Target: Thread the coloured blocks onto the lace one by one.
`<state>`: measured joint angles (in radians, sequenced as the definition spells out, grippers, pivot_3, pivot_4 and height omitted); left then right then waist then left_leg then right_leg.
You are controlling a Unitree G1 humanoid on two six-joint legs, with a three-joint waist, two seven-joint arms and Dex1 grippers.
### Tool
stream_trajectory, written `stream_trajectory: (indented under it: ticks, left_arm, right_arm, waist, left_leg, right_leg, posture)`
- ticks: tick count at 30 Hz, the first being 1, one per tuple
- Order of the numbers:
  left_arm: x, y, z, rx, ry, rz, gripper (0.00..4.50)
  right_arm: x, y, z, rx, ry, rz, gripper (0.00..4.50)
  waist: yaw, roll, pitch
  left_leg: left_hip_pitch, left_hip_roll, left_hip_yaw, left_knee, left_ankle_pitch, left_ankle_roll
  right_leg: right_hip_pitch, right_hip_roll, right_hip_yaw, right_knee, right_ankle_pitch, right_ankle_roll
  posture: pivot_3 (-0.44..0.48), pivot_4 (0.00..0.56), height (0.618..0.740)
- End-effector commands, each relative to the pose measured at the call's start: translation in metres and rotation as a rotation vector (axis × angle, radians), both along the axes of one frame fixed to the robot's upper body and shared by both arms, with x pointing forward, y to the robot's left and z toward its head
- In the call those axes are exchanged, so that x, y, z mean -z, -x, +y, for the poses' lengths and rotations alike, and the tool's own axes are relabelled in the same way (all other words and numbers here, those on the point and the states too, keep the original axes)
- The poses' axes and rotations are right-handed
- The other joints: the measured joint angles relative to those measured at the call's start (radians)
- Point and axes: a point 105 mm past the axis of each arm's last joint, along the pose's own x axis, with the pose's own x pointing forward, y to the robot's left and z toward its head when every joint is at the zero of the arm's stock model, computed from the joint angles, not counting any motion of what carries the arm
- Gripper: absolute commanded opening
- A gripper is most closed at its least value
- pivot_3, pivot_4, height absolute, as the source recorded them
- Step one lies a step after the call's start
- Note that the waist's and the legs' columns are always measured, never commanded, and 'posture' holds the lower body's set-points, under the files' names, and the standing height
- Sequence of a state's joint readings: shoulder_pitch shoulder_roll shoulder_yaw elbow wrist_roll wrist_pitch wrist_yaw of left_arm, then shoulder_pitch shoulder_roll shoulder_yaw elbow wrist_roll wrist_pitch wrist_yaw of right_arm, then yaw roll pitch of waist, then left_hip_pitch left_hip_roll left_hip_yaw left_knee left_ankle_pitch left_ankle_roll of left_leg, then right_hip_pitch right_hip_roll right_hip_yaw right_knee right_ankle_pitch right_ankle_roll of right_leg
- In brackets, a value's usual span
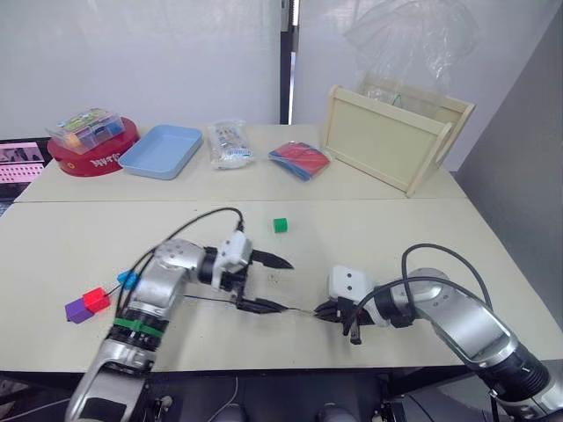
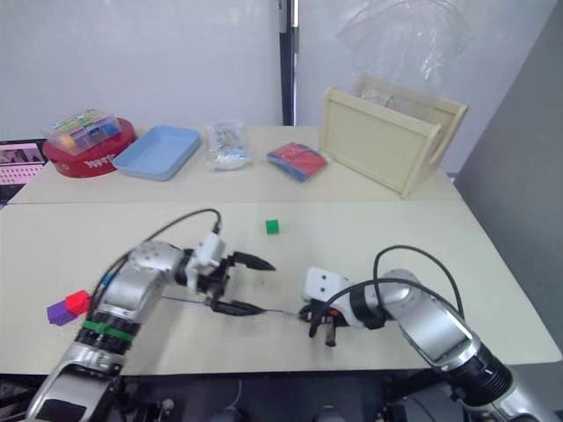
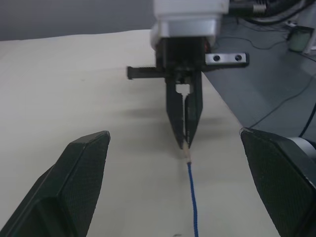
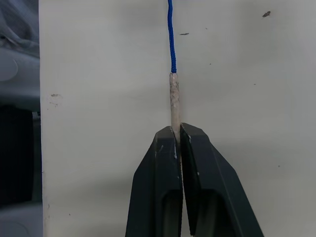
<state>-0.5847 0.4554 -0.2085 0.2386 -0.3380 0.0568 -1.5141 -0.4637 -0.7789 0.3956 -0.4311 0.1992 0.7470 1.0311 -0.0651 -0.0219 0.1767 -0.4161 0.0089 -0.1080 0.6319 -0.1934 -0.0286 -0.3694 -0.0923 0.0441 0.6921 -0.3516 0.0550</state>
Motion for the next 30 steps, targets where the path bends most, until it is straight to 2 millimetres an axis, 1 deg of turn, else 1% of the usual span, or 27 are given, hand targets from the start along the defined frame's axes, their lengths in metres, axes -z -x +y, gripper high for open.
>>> stream_trajectory:
  ticks: [1, 3, 5, 8, 11, 15, 23, 26, 30]
  left_arm:
    - [0.011, 0.006, -0.008, 0.029, -0.012, -0.013, 4.44]
    - [0.019, 0.009, -0.011, 0.034, -0.020, -0.011, 4.44]
    - [0.022, 0.009, -0.013, 0.026, -0.017, -0.009, 4.44]
    - [0.023, 0.008, -0.014, 0.014, -0.006, 0.002, 3.64]
    - [0.025, 0.006, -0.016, 0.004, -0.016, -0.010, 2.70]
    - [0.033, 0.007, -0.020, -0.006, -0.029, -0.008, 2.70]
    - [0.039, 0.006, -0.022, -0.029, -0.033, 0.009, 2.70]
    - [0.039, 0.006, -0.022, -0.029, -0.031, 0.014, 1.87]
    - [0.037, 0.005, -0.021, -0.026, -0.033, 0.017, 0.55]
  right_arm:
    - [-0.004, 0.003, 0.002, -0.027, 0.027, -0.005, 0.00]
    - [-0.005, 0.002, 0.004, -0.022, 0.028, -0.007, 0.00]
    - [-0.006, 0.001, 0.006, -0.020, 0.024, -0.010, 0.00]
    - [-0.007, 0.001, 0.007, -0.021, 0.024, -0.009, 0.00]
    - [-0.008, 0.001, 0.008, -0.027, 0.021, -0.009, 0.00]
    - [-0.011, -0.001, 0.010, -0.042, 0.021, -0.016, 0.00]
    - [-0.014, 0.001, 0.015, -0.051, 0.004, -0.016, 0.00]
    - [-0.014, 0.001, 0.015, -0.053, 0.006, -0.017, 0.00]
    - [-0.014, 0.000, 0.013, -0.051, 0.013, -0.021, 0.00]
  waist:
    - [0.001, 0.000, 0.000]
    - [0.001, 0.000, 0.000]
    - [0.001, 0.000, 0.000]
    - [0.006, 0.000, 0.000]
    - [0.008, 0.000, 0.000]
    - [0.008, 0.000, 0.000]
    - [0.010, 0.000, 0.000]
    - [0.010, 0.000, 0.000]
    - [0.011, 0.000, 0.000]
  left_leg:
    - [0.000, 0.000, 0.000, 0.000, 0.000, 0.000]
    - [0.000, 0.000, 0.000, 0.000, 0.000, 0.000]
    - [0.000, 0.000, 0.000, 0.000, 0.000, 0.000]
    - [0.000, 0.000, 0.000, 0.001, 0.000, 0.000]
    - [0.000, -0.001, 0.000, 0.001, 0.000, 0.000]
    - [0.000, -0.001, 0.000, 0.001, 0.000, 0.000]
    - [0.000, -0.001, 0.000, 0.001, 0.000, 0.000]
    - [0.000, -0.001, 0.000, 0.001, 0.000, 0.000]
    - [0.000, -0.001, 0.000, 0.001, 0.000, 0.000]
  right_leg:
    - [0.000, 0.000, 0.000, 0.000, 0.000, 0.000]
    - [0.000, 0.000, 0.000, 0.000, 0.000, 0.000]
    - [0.000, 0.000, 0.000, 0.000, 0.000, 0.000]
    - [0.000, 0.000, 0.000, 0.000, 0.000, 0.000]
    - [0.000, -0.001, 0.000, 0.000, 0.000, 0.000]
    - [0.000, -0.001, 0.000, 0.000, 0.000, 0.000]
    - [0.000, -0.001, 0.000, 0.000, 0.000, 0.000]
    - [0.000, -0.001, 0.000, 0.000, 0.000, 0.000]
    - [0.000, -0.001, 0.000, 0.000, 0.000, 0.000]
  posture:
    - [0.000, 0.150, 0.740]
    - [0.000, 0.150, 0.740]
    - [0.000, 0.150, 0.740]
    - [0.000, 0.150, 0.740]
    - [0.000, 0.150, 0.740]
    - [0.000, 0.150, 0.740]
    - [0.000, 0.150, 0.740]
    - [0.000, 0.150, 0.740]
    - [0.000, 0.150, 0.740]
